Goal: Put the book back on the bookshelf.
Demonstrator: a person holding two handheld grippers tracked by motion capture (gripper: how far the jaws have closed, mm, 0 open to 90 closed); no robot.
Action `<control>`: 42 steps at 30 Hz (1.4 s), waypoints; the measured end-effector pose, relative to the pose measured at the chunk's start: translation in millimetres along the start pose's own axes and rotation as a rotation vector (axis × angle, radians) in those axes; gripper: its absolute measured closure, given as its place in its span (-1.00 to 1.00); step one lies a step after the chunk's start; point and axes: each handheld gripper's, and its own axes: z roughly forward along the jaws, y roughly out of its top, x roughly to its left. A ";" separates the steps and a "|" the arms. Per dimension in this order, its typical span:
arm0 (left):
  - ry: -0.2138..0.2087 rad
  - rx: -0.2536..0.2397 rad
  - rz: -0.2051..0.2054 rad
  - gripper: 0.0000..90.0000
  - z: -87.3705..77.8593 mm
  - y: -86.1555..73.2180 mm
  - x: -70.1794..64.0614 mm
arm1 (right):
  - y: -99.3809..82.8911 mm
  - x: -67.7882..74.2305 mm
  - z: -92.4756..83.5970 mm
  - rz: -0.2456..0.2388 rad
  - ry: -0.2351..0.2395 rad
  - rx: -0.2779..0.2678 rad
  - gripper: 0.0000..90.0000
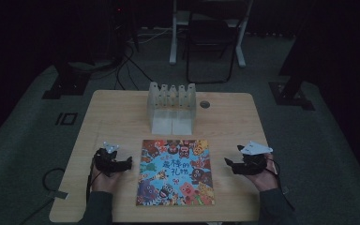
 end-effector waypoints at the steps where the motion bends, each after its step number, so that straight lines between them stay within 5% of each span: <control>1: -0.001 -0.002 0.001 -0.87 0.0 -0.1 0.3 | 1.9 0.2 0.9 0.001 -0.002 0.009 -0.43; 13: -0.003 -0.002 0.002 -0.86 0.0 -0.1 0.4 | 18.9 4.6 7.1 -0.032 0.010 -0.013 -0.33; 31: -0.033 -0.025 0.034 -0.58 -2.4 -0.6 0.0 | 44.9 17.0 36.2 -0.083 0.043 -0.017 -0.33; 42: -0.035 -0.026 0.038 -0.61 -1.7 -0.5 -0.9 | 56.3 12.3 55.9 -0.053 0.062 -0.021 -0.34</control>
